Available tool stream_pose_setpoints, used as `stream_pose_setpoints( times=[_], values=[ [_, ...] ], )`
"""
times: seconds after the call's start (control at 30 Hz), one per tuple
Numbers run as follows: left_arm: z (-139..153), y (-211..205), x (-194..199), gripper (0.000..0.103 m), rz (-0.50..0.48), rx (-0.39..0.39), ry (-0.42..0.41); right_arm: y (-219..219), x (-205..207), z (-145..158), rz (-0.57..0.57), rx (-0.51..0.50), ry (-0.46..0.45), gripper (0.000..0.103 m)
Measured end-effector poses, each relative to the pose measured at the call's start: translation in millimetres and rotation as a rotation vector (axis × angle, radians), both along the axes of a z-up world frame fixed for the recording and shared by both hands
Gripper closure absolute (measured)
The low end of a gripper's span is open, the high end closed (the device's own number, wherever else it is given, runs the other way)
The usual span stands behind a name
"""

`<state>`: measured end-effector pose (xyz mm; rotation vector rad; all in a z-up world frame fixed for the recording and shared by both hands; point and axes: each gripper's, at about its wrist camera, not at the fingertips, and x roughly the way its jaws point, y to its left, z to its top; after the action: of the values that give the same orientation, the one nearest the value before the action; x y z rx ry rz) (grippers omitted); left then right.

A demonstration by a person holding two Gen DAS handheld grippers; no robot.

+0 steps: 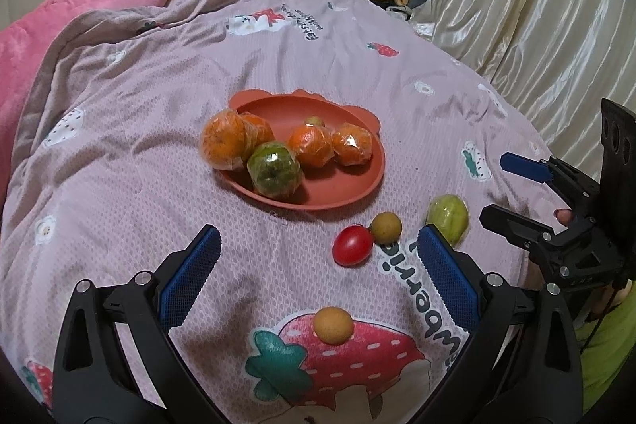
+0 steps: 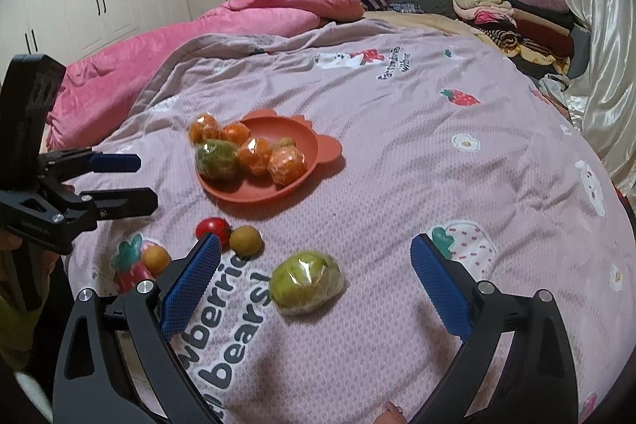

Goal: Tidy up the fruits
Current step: 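Grasp the red tomato with the left gripper while the right gripper grasps the green wrapped pear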

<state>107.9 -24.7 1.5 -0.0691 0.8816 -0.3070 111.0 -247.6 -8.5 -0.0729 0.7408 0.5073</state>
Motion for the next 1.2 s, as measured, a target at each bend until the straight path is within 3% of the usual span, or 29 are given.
stream_pose_setpoints(
  times=[0.47, 0.7, 0.97, 1.2],
  values=[
    [-18, -12, 3, 0.012, -0.057, 0.041, 0.039, 1, -1, -18, 0.001, -0.040, 0.035, 0.007],
    [-30, -23, 8, 0.042, -0.128, 0.051, 0.081, 4, 1, -25, 0.012, -0.051, 0.052, 0.007],
    [-37, -30, 17, 0.058, -0.171, 0.063, 0.099, 11, 8, -36, 0.026, -0.070, 0.071, 0.008],
    [-42, -35, 24, 0.070, -0.199, 0.061, 0.117, 21, 12, -50, 0.063, -0.100, 0.088, 0.045]
  ],
)
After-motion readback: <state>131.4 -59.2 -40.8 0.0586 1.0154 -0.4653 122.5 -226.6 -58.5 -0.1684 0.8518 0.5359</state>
